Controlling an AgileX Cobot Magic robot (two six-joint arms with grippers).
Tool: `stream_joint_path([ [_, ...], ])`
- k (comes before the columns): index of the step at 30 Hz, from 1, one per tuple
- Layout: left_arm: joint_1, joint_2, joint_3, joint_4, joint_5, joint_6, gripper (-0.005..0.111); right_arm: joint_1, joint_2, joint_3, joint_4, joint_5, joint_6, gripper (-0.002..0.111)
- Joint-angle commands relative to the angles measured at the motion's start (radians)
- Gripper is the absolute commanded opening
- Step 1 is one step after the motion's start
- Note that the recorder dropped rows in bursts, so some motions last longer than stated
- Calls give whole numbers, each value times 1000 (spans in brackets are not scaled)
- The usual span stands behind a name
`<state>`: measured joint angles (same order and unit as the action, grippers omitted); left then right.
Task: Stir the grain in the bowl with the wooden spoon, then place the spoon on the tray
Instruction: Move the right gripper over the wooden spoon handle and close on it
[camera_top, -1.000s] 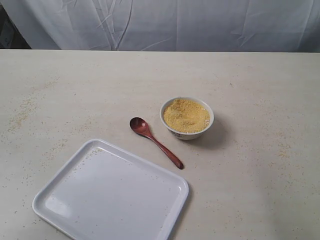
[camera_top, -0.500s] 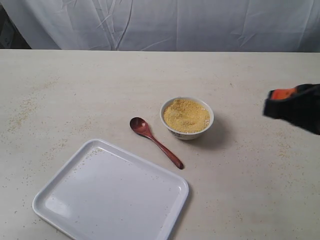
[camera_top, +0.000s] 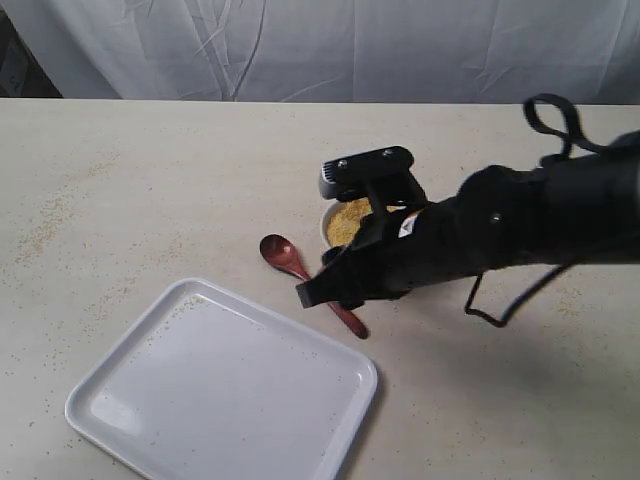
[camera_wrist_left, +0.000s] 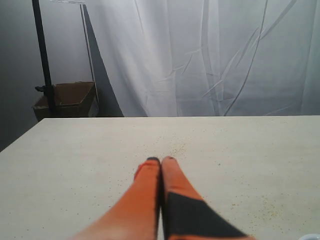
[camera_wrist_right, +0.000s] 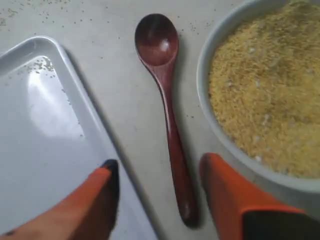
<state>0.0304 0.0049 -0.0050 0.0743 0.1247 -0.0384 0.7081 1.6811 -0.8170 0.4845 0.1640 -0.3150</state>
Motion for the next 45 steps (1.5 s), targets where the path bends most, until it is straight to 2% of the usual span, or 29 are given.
stream_joint_path([
  [1,-5,-5,5,-2,1,-3,0,3,112,-107,-86,44,-7,72],
  [9,-5,-5,5,-2,1,-3,0,1,199,-176,-94,63,-7,72],
  [41,-5,-5,5,-2,1,-3,0,1,316,-177,-225,-13,-7,71],
  [43,-5,-5,5,-2,1,-3,0,1,318,-177,-243,-10,-7,64],
  [45,-5,-5,5,-2,1,-3,0,1,318,-177,-245,-8,-7,49],
])
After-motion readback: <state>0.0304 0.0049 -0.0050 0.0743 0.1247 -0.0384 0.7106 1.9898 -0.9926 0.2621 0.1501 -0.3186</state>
